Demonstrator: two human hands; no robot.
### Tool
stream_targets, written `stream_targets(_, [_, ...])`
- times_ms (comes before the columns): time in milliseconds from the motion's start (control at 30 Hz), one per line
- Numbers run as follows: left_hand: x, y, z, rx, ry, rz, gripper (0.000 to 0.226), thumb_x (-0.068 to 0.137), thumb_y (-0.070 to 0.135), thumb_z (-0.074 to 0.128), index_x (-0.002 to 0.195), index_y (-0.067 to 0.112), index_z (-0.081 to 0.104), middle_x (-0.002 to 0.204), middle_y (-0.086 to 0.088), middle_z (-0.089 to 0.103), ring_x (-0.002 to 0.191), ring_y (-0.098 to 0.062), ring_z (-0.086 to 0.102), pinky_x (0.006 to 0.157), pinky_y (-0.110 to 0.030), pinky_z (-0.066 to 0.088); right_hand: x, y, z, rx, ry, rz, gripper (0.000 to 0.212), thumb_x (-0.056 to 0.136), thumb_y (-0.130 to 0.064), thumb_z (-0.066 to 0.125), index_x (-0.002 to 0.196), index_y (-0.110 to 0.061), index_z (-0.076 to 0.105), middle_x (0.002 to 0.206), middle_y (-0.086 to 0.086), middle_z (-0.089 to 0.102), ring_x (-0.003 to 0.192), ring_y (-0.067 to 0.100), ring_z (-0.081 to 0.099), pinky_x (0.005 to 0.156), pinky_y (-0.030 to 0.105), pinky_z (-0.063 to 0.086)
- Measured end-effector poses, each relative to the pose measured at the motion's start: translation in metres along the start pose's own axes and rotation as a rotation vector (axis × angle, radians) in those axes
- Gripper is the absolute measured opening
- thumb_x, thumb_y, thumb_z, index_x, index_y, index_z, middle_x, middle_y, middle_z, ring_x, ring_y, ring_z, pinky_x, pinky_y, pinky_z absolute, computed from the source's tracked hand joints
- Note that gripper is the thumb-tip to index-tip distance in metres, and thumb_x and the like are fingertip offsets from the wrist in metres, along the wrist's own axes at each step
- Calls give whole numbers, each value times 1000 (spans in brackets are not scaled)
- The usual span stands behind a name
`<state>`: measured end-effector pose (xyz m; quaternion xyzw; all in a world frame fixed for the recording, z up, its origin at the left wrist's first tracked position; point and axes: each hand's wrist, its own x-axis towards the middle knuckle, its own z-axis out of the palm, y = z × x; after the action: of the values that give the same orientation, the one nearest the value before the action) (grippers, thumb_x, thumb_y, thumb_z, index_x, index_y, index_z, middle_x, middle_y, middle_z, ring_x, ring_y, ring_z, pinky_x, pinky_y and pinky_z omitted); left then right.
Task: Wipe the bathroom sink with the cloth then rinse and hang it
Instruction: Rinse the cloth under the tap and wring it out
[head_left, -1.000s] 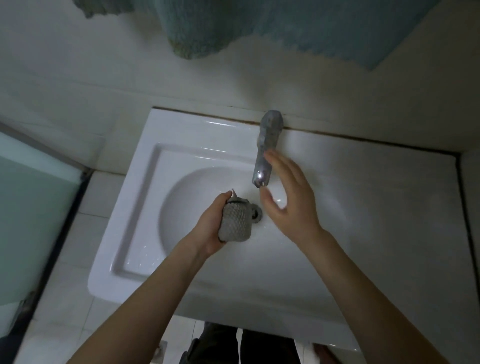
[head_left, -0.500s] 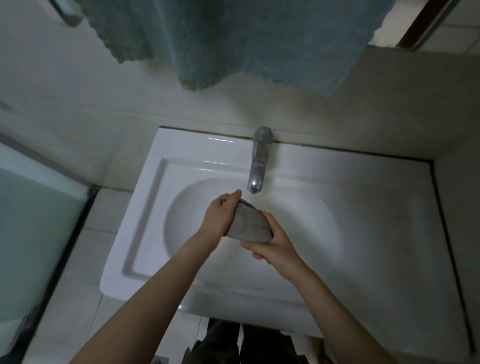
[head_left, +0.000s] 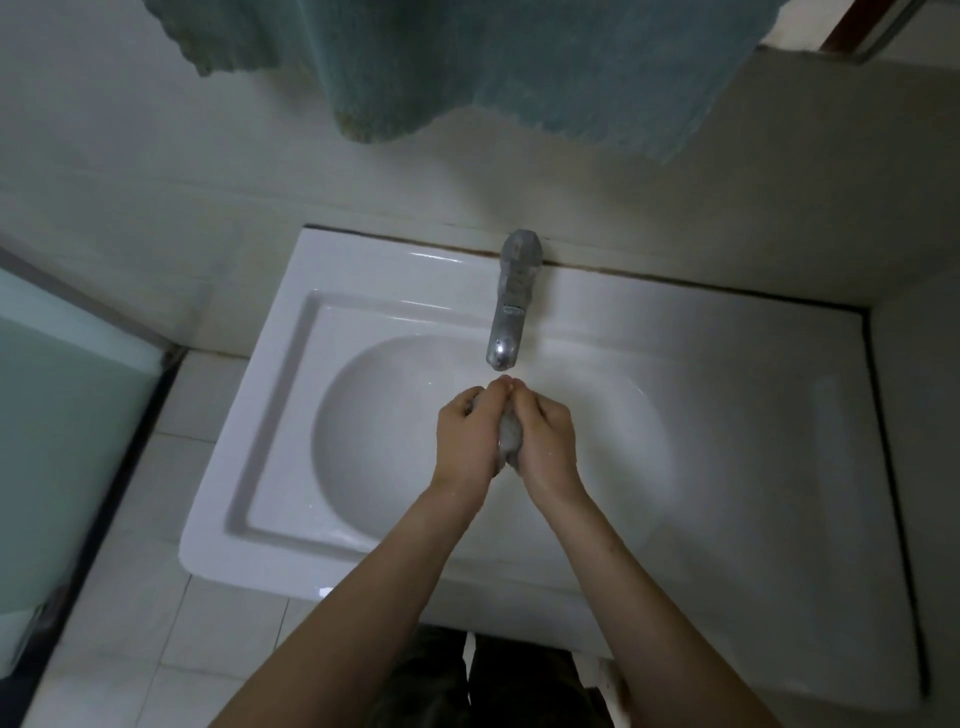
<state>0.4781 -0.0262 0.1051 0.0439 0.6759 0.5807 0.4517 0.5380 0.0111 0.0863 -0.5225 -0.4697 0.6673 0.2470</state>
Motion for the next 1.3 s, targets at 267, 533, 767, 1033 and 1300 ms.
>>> stream_targets(267, [21,-39,-5,-4,77,-155,30,88,11,58,59,7,52,52,-8,45,45,-17,45,42,-18,35,12,53,3,-32,114,-31,40,96,-22,50,63,-2,61,59,9,60,56,20,58,54,30,45])
stream_targets(533, [29,-67,-18,246,-20,-251,45,94,25,53,53,7,47,42,-11,44,32,-15,39,42,-20,30,14,89,-5,-326,122,-22,47,94,-31,44,48,-21,43,47,3,48,47,18,46,50,31,35])
stream_targets(767, [13,-26,-26,240,-227,-209,33,96,46,49,118,22,51,99,3,63,83,-10,67,69,-33,60,-1,54,-20,-428,141,-31,37,100,-40,38,74,-15,48,62,1,55,56,15,51,56,32,39])
stream_targets(1033, [-25,1,-7,401,-124,103,47,91,58,47,83,12,55,68,7,64,68,-7,63,66,-32,53,-35,6,3,-114,58,-26,35,96,-43,41,78,-15,54,70,-5,62,69,10,62,58,28,49])
stream_targets(1300, [-41,11,-7,439,-52,229,42,94,29,46,54,15,49,50,7,54,49,-4,48,52,-23,36,-48,-17,5,-36,231,-95,47,95,-32,48,56,-6,50,52,2,54,53,12,53,53,30,41])
